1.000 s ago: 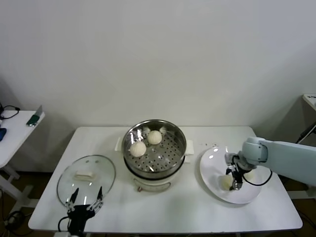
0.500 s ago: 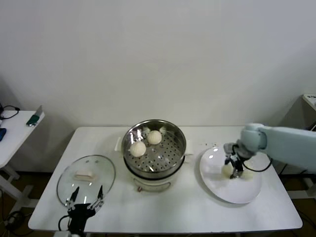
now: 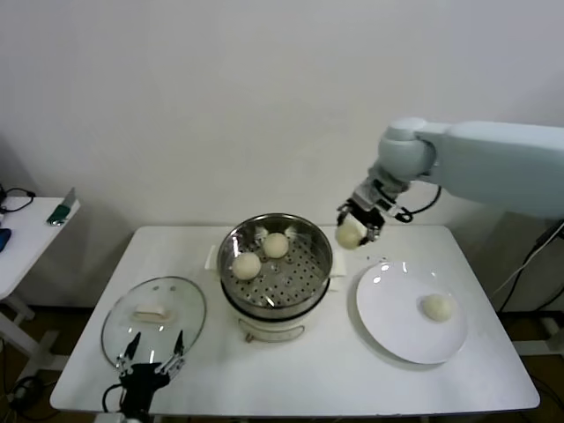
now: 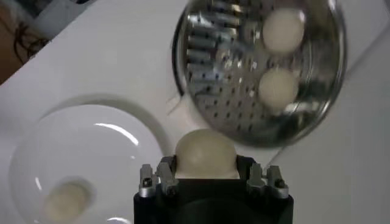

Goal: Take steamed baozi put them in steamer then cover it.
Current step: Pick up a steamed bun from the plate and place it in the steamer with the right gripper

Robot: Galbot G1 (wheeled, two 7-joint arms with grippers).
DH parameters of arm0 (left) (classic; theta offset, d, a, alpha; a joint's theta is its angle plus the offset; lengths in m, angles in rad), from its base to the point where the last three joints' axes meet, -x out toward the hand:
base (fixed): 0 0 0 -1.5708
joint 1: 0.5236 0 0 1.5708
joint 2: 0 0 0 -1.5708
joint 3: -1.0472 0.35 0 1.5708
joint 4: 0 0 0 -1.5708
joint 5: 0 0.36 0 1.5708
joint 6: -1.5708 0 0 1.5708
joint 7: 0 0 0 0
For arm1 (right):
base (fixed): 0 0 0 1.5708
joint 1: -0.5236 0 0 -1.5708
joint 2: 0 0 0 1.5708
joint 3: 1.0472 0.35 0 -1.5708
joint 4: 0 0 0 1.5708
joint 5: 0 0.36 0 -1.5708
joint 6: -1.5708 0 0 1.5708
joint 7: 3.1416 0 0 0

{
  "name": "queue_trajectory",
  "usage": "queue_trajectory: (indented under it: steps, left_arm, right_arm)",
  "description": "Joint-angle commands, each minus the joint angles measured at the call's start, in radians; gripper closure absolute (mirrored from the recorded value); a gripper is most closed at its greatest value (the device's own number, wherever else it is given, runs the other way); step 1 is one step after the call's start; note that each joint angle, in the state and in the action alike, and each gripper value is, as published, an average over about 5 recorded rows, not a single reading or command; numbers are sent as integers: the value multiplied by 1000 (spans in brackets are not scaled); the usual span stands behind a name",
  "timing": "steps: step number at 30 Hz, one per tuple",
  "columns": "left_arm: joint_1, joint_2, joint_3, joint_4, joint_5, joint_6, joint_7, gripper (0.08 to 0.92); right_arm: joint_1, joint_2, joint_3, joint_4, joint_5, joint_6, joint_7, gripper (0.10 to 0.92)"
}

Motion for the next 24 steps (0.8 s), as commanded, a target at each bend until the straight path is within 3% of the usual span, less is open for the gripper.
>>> queue_trajectory:
  steps: [1, 11, 24]
  left_arm:
    - [0, -1, 1, -2, 1, 0, 0, 177]
    - [-5, -4, -5, 10, 1, -3, -1, 177]
    - [-3, 1, -12, 16, 0, -7, -2, 177]
  right_arm:
    - [-52, 224, 44, 112, -142, 120, 31, 383]
    - [-234, 334, 51, -4, -247, 141, 103, 380]
    - [-320, 363, 45, -129, -322, 166, 120, 378]
